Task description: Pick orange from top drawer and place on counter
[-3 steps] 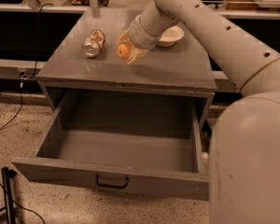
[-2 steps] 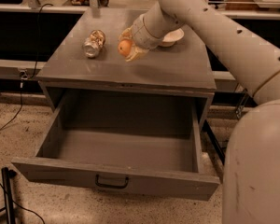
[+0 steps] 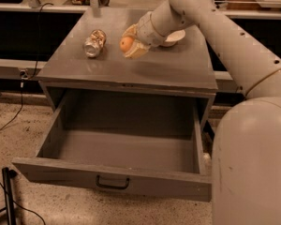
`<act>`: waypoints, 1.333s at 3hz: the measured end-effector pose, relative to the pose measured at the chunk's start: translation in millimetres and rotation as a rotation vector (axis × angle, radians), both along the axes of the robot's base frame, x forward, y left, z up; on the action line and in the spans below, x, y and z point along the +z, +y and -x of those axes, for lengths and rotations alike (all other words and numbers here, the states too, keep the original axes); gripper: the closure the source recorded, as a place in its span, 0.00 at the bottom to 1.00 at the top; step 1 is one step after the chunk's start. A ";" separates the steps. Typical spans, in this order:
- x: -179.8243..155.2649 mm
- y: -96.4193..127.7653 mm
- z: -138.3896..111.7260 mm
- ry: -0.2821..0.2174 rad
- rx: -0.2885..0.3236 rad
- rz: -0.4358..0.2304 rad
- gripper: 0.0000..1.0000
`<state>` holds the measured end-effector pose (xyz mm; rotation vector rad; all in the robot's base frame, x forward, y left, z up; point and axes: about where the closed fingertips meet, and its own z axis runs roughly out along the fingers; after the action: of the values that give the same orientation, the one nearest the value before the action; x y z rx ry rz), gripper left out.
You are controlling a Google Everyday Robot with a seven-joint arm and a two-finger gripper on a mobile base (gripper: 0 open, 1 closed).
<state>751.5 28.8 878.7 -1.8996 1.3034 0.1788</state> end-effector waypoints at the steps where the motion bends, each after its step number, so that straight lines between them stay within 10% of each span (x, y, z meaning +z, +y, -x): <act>1: 15.1 -13.9 -1.8 0.077 -0.085 -0.128 1.00; 4: -19.8 6.2 -12.4 0.242 -0.215 -0.334 1.00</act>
Offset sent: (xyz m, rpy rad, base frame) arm 0.0116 -0.0099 0.0301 0.3272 0.1425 -0.2516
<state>763.9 35.0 858.9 -1.4787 1.5223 0.4956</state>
